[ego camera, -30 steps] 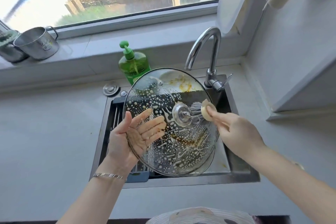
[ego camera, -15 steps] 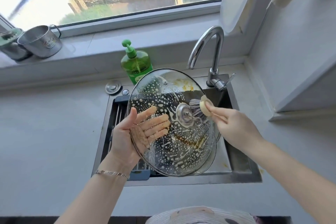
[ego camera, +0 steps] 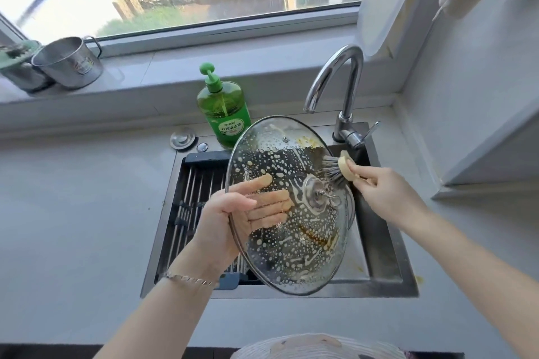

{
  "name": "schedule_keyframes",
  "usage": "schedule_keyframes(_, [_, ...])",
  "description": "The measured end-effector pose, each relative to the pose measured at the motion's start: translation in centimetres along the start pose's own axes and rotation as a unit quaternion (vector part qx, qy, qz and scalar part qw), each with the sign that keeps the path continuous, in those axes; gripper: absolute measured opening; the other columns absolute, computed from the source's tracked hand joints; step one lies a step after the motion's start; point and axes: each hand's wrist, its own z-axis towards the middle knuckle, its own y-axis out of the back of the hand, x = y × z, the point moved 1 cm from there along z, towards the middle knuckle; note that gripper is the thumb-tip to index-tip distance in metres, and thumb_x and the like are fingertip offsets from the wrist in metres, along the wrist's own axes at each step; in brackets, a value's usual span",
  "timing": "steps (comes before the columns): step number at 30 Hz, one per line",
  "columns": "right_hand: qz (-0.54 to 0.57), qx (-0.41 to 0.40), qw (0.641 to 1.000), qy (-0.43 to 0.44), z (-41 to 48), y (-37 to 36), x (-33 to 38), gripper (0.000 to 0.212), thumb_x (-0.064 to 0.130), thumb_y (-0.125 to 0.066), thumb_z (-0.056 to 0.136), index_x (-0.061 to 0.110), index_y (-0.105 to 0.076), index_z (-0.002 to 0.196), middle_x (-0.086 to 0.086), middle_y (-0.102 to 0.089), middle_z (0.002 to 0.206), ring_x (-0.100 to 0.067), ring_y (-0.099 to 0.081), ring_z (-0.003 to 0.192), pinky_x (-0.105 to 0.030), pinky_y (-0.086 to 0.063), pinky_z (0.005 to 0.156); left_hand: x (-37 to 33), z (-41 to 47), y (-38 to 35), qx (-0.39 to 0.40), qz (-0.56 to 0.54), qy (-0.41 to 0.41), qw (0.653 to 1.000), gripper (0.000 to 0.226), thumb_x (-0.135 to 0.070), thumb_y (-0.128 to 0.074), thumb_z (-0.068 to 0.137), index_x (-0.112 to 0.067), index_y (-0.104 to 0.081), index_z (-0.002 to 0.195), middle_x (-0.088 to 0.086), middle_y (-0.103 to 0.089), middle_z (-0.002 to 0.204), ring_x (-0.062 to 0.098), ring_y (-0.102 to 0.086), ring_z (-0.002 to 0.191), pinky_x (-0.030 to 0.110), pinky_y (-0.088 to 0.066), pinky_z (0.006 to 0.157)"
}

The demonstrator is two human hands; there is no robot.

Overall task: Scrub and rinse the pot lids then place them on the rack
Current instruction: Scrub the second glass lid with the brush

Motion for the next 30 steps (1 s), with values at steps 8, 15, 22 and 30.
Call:
schedule_keyframes(8, [-0.005,0.003,1.0,0.017,-0.1,-0.2,1.1,0.033,0.048,-0.043,0.095,0.046,-0.052,0.127,0.016,-0.067,0.093,-0.02,-0.061,0.088,-0.036,-0.049,0.079,0.1,0.0,0.3,0.006,0.004,0.006,1.0,0.064,0.007,-0.037,0.052,0.009,-0.055,0.113,0.034,-0.066,0.099,0.045,-0.066,0.091,0.045,-0.059,0.073])
schedule_keyframes(15, [-0.027,-0.007,0.999,0.018,0.7,0.4,2.2,0.032,0.04,-0.044,0.097,0.046,-0.052,0.127,0.017,-0.05,0.064,-0.008,-0.046,0.065,-0.024,-0.04,0.059,0.3,0.0,0.5,0.013,0.017,0.022,1.0,0.066,0.009,-0.035,0.048,0.01,-0.057,0.11,0.032,-0.067,0.097,0.045,-0.067,0.091,0.047,-0.058,0.076])
schedule_keyframes(22, [-0.039,-0.004,0.997,0.064,0.6,1.0,4.4,0.03,0.04,-0.045,0.096,0.051,-0.052,0.122,0.018,-0.063,0.118,-0.02,-0.058,0.11,-0.036,-0.048,0.086,0.3,0.0,0.2,0.028,0.01,0.032,0.999,0.065,0.012,-0.033,0.046,0.011,-0.06,0.105,0.032,-0.067,0.095,0.044,-0.068,0.086,0.046,-0.059,0.073])
schedule_keyframes(30, [-0.06,0.005,0.993,0.106,1.1,0.9,7.1,0.038,0.024,-0.045,0.096,0.05,-0.052,0.123,0.025,-0.065,0.085,-0.009,-0.06,0.073,-0.025,-0.039,0.06,0.0,-0.1,0.2,0.042,0.027,0.048,0.998,0.069,0.013,-0.031,0.043,0.012,-0.06,0.106,0.034,-0.066,0.097,0.045,-0.067,0.087,0.047,-0.058,0.073])
